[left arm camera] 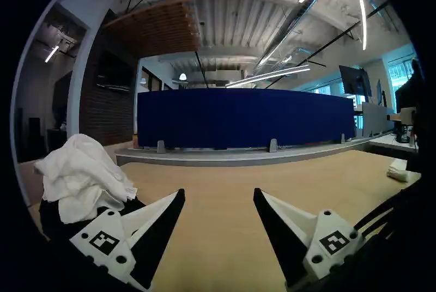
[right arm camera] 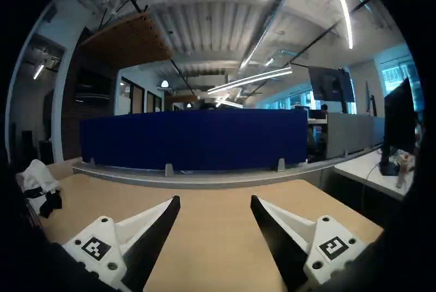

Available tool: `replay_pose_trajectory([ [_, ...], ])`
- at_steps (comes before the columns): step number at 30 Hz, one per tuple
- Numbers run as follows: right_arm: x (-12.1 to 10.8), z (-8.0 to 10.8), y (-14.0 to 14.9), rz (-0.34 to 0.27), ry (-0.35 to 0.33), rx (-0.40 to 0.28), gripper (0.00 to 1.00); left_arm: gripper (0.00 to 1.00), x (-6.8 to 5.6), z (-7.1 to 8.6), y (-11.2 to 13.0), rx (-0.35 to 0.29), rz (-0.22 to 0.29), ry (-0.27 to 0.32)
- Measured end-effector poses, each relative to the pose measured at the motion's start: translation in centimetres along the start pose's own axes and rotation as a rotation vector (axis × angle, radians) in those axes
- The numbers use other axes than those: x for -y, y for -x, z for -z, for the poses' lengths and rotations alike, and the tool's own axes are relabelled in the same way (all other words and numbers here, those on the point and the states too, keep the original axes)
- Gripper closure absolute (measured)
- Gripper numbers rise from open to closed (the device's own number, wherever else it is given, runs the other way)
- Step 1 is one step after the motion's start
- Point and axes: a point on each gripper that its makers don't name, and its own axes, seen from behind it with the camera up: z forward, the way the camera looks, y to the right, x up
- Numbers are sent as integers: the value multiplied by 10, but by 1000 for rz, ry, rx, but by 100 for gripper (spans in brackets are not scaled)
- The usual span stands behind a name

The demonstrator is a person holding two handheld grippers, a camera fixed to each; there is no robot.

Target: Fold towel

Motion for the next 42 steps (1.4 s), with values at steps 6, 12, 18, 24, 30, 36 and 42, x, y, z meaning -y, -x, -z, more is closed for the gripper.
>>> replay_pose_trajectory([
  [6, -7, 5, 26, -16, 13, 7, 0, 7, 0, 1, 0, 0, 0, 0],
  [12, -7, 11, 45, -62, -4, 8, 0, 7, 0, 1, 0, 0, 0, 0],
  [18, -7, 10, 57, -92, 2, 6, 0, 7, 1, 0, 0, 0, 0, 0],
  [24, -6, 6, 68, -94, 4, 21, 0, 7, 1, -1, 0, 0, 0, 0],
  [30, -7, 6, 74, -73, 4, 20, 0, 7, 1, 0, -1, 0, 0, 0],
  [36, -4, 8, 80, -27, -7, 8, 0, 7, 1, -1, -1, 0, 0, 0],
  [42, -3, 7, 84, -9, -16, 1, 0, 7, 1, -1, -1, 0, 0, 0],
])
